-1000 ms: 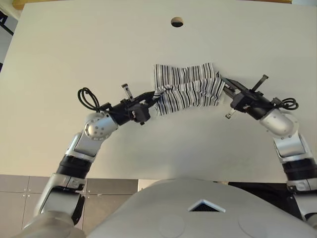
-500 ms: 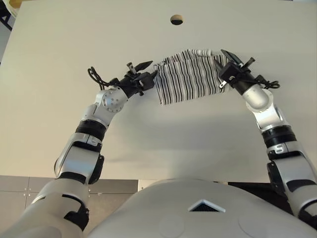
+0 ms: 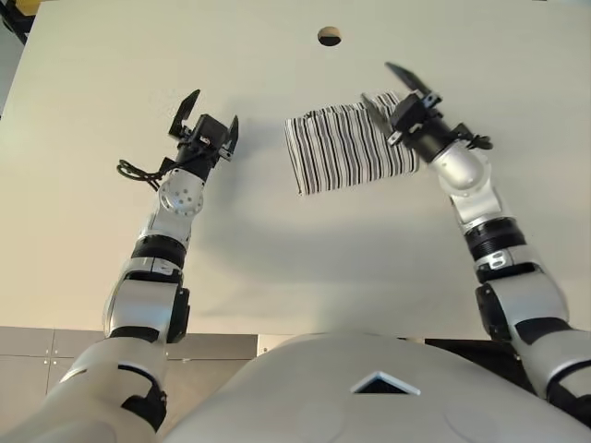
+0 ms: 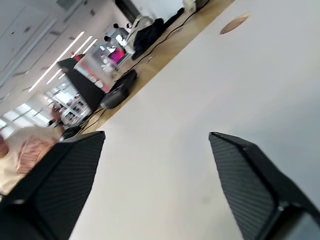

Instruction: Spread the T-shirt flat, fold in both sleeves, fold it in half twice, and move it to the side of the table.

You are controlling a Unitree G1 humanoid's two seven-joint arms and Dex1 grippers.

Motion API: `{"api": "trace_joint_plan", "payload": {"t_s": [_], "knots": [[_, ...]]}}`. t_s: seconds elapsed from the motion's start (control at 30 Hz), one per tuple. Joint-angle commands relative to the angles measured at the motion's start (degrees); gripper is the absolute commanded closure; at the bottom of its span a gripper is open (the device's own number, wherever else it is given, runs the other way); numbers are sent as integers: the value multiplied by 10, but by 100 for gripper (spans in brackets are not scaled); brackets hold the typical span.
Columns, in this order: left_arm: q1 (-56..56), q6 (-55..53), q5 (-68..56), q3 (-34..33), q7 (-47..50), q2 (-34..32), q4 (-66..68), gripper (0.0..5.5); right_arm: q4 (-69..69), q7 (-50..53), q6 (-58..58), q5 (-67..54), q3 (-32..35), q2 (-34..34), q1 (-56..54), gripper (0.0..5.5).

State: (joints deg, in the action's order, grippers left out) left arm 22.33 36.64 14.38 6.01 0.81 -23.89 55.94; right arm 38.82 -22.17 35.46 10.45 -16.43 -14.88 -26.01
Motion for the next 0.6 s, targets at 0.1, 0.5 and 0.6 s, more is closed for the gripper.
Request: {"api": "trace_joint_plan", "payload": {"t_s": [0.1,0.5,0.6], "knots": [[18,30,-90,-52,6,92,-36,118,210,-27,-145,9,-5,75,-108,281],[-26,35,-155,-92,-31,122,-107,118,385,237,-342,-255,365,-75,-127,281],[-37,37,-158,-106,-23,126,-105,118,395,345,-344,-328,479,-148,-59,281]]}}
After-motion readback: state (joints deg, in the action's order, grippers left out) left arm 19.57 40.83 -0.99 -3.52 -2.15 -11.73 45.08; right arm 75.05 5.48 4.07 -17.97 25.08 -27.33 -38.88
